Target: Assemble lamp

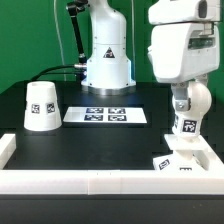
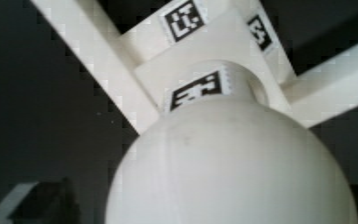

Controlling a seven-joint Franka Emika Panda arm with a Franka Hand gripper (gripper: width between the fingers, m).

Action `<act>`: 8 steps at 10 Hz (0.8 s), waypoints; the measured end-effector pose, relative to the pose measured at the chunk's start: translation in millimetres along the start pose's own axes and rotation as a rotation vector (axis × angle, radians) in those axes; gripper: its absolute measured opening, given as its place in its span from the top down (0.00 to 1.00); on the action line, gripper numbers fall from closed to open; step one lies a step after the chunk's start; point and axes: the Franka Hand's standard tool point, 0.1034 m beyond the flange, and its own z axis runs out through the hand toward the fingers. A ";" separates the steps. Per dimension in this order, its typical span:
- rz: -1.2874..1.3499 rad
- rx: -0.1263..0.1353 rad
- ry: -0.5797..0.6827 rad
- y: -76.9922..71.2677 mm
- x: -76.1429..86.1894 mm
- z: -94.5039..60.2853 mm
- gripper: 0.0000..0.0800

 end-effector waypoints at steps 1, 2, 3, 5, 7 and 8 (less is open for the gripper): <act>-0.034 0.000 -0.003 -0.3 -0.5 1.0 0.13; -0.029 0.002 -0.005 -0.7 -1.0 1.9 0.13; -0.028 0.003 -0.006 -0.6 -2.0 2.4 0.18; -0.025 0.003 -0.005 -0.4 -2.0 2.4 0.28; -0.003 0.003 -0.005 -0.1 -2.4 2.4 0.28; 0.011 0.003 -0.004 -0.1 -2.5 2.3 0.28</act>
Offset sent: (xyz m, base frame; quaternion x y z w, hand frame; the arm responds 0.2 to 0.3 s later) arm 0.0000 0.0000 0.0000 0.0000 0.0000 0.0000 1.0000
